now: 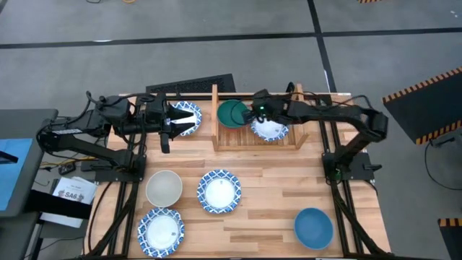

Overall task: Place and stack bowls onto a shelf
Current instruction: Stack the blue bowl on top of the green bowl on the shelf

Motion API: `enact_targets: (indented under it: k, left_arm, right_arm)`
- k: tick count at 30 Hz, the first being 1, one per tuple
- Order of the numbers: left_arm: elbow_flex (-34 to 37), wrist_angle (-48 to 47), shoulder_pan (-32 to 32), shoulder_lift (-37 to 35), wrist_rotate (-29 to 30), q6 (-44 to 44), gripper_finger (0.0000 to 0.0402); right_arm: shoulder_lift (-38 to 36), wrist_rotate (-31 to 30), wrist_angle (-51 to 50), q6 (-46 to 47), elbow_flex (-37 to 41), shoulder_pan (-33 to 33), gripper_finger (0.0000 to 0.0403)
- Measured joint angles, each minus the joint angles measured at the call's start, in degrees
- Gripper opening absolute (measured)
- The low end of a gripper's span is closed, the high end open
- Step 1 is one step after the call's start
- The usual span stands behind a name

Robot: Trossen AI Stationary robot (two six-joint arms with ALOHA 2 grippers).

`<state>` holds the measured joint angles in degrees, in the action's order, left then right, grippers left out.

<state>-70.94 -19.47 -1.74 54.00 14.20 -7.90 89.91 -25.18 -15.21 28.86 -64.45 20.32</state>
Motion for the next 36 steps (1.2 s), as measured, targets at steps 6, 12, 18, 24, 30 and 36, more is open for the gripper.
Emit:
enact_targets:
  k: [6, 12, 18, 24, 30, 36]
  left_arm:
    - [0.00, -2.98, 0.00, 0.00, -3.24, 3.35, 0.0153]
    - [0.24, -2.78, -0.02, -0.07, -6.01, 5.29, 0.0153]
    - [15.83, 17.96, -0.28, -3.65, -6.35, 1.76, 0.0153]
    - [26.34, 32.98, -0.26, -5.90, -6.04, -0.38, 0.0153]
    - [26.62, 33.05, -0.26, -6.89, -6.03, -0.23, 0.0153]
    - [26.62, 32.97, -0.26, -6.93, -5.93, -0.84, 0.0153]
  right_arm:
    - [-9.55, 4.41, -7.46, -3.26, 0.00, -5.17, 0.0022]
    - [-15.91, 5.59, -9.02, -3.89, 0.02, -14.32, 0.0026]
    - [-19.43, 5.47, -7.16, -3.88, 0.02, -20.93, 0.0051]
    - [-20.44, 5.53, -3.78, -3.58, 0.02, -23.75, 0.0053]
    - [-20.37, 8.03, -1.20, -1.26, 0.02, -24.84, 0.0055]
    - [-20.33, 15.25, -1.13, 3.51, 0.02, -24.66, 0.0056]
